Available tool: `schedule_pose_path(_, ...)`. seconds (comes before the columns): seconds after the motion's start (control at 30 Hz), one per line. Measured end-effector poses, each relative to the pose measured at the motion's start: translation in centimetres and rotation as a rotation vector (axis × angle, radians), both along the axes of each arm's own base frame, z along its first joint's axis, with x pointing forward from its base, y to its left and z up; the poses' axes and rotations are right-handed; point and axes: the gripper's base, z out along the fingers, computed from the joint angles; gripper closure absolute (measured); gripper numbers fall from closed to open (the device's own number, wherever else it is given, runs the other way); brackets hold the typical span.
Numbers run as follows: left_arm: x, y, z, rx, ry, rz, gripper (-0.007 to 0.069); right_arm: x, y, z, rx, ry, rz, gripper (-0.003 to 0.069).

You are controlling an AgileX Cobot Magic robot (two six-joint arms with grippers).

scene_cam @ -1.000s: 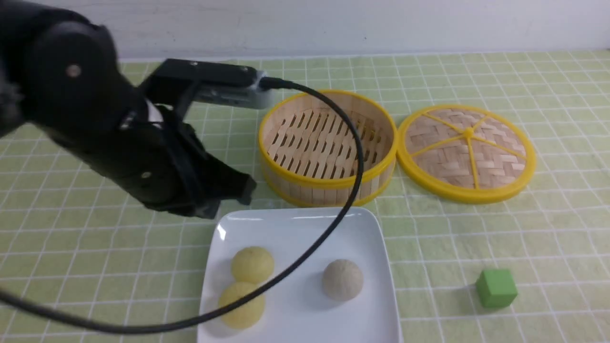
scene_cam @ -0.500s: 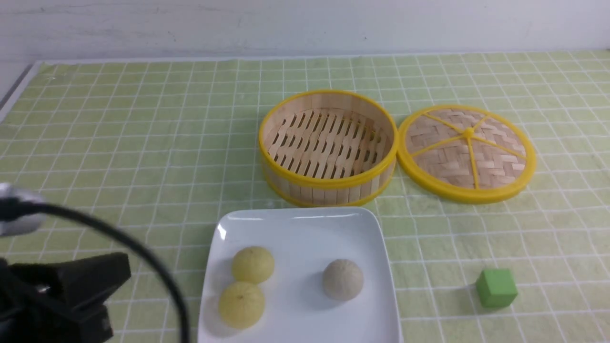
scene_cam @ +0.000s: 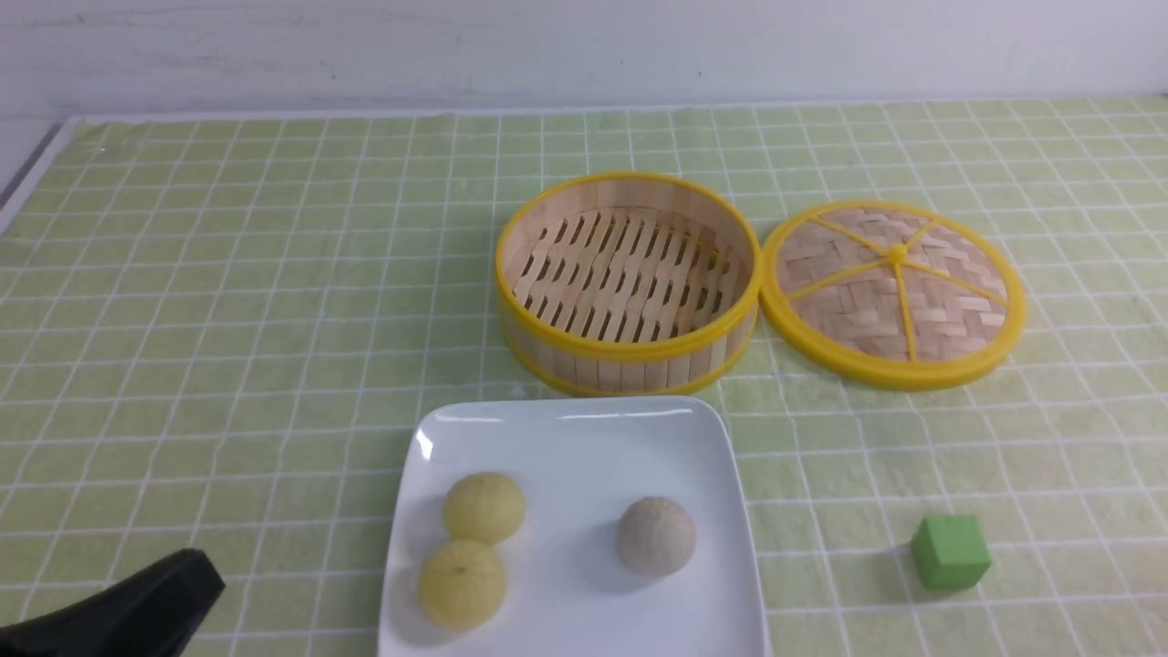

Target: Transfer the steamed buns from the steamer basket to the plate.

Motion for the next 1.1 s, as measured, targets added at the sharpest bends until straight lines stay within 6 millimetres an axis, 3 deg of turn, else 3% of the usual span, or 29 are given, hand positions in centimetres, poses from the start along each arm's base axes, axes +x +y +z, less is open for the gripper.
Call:
schedule_pose_path(0.1, 0.0, 0.0, -0.6, 0.013, 0.015, 0.000, 0.0592, 0.0, 0.0, 0.0, 0.000, 0.000, 0.000, 0.0516)
schedule_pose_path(0.2, 0.3, 0.3, -1.5, 0.134, -0.017, 0.035, 0.0589, 0.0, 0.0, 0.0, 0.000, 0.000, 0.000, 0.0510)
schedule_pose_path(0.43, 0.9, 1.9, -3.3, 0.334, -0.013, 0.262, 0.0588, 0.0, 0.0, 0.0, 0.000, 0.000, 0.000, 0.0503)
schedule_pose_path(0.6, 0.4, 3.0, -5.9, 0.478, 0.034, 0.368, 0.0588, 0.0, 0.0, 0.0, 0.000, 0.000, -0.003, 0.0494)
schedule_pose_path(1.1, -0.2, 3.5, -6.4, 0.456, 0.063, 0.451, 0.0571, 0.0, 0.0, 0.0, -0.001, 0.000, -0.003, 0.0471)
